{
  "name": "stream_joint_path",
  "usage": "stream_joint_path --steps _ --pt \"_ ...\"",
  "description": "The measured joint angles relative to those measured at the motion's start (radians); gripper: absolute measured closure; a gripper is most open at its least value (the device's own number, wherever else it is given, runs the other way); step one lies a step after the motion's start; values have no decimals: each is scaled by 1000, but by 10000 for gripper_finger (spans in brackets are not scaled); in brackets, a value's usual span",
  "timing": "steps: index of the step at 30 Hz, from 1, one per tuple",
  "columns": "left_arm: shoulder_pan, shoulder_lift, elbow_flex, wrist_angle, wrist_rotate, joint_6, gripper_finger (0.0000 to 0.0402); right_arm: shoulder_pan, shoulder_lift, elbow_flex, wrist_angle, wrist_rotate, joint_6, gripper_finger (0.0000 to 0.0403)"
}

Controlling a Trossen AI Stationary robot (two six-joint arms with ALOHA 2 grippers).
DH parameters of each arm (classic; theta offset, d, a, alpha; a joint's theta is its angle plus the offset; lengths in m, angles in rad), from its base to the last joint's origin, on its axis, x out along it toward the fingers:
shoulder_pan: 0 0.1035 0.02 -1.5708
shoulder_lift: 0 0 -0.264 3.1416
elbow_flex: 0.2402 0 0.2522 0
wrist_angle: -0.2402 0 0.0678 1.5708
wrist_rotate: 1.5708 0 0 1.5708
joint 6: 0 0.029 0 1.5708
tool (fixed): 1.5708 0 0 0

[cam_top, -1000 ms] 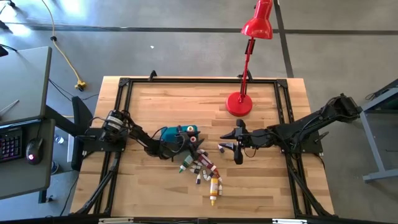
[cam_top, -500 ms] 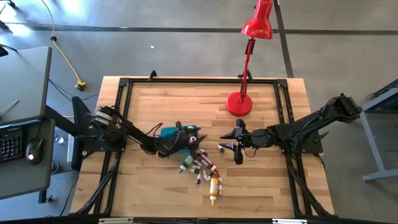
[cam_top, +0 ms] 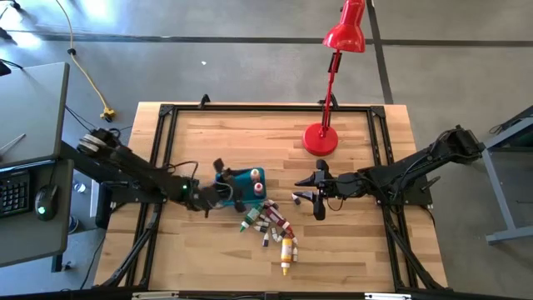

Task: Pick & Place food coloring
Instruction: Adjust the large yellow food coloring in the blue bin

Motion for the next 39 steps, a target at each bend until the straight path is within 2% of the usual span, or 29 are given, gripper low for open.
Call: stream_joint_path --steps 5,10,20,27,39 --pt "-2 -3 -1 -331 130 -319 333 0 0 0 3 0 0 258" --pt "45 60 -2 -430 211 -431 395 -1 0 0 5 30 -11 258" --pt "213 170 0 -388 393 -430 400 -58 0 0 7 49 -15 258" --pt "248 213 0 -268 508 -358 401 -73 0 0 6 22 -15 258" --pt "248 238 0 -182 458 -292 401 -73 0 0 6 19 -15 258"
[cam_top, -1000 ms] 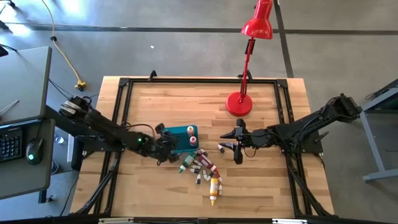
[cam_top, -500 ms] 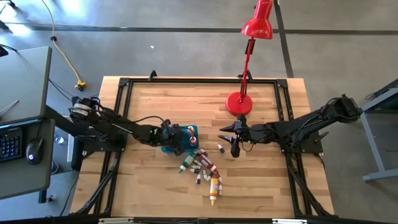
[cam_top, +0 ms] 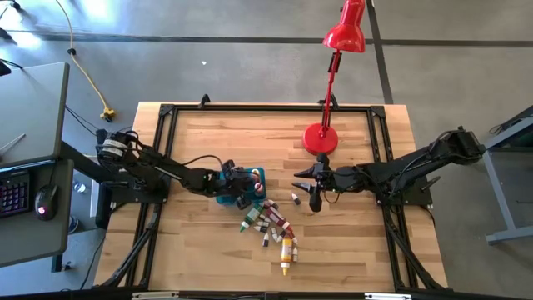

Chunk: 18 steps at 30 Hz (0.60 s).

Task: Pick & Place food coloring
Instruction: Adjust the large yellow food coloring in the blue bin

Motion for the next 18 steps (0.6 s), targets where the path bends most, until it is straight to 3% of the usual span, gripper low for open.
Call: stream_joint_path --steps 7,18 --pt "50 0 0 28 6 2 401 0 0 0 0 0 0 258" --pt "96 0 0 38 113 25 401 0 0 0 0 0 0 258"
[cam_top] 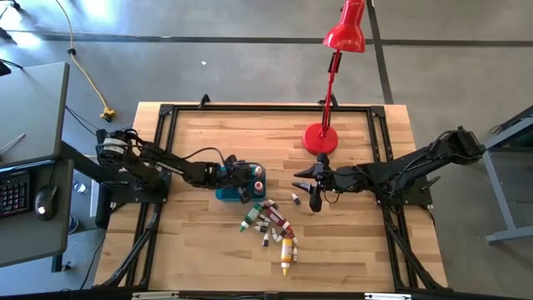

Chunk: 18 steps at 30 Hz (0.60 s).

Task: Pick & Place food coloring
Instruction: Adjust the large yellow food coloring in the blue bin

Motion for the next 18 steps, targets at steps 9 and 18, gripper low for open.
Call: stream_joint_path --steps 9,18 --pt "0 56 6 51 3 0 401 0 0 0 0 0 0 258" --pt "0 84 4 135 -2 31 401 0 0 0 0 0 0 258"
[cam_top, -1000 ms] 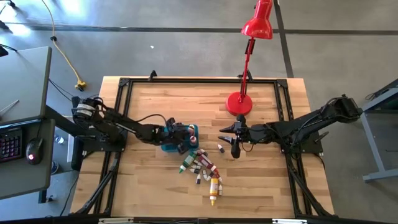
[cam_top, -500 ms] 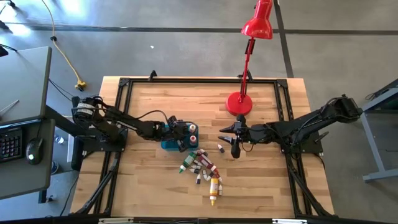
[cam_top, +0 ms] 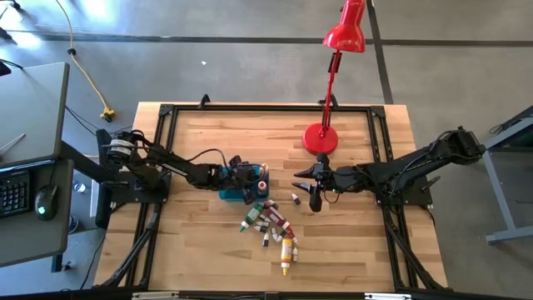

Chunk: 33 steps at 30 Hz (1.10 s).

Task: Pick & Place food coloring
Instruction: Adjust the large yellow food coloring in the blue bin

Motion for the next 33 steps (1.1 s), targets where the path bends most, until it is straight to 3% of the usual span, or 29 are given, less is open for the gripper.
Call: stream_joint_path --steps 8,14,33 --pt "0 0 0 -46 38 -1 401 0 0 0 0 0 0 258" --pt "-3 -2 -3 -56 5 9 401 0 0 0 0 0 0 258" --pt "-47 -174 -6 -177 32 -16 401 0 0 0 -8 -2 6 258"
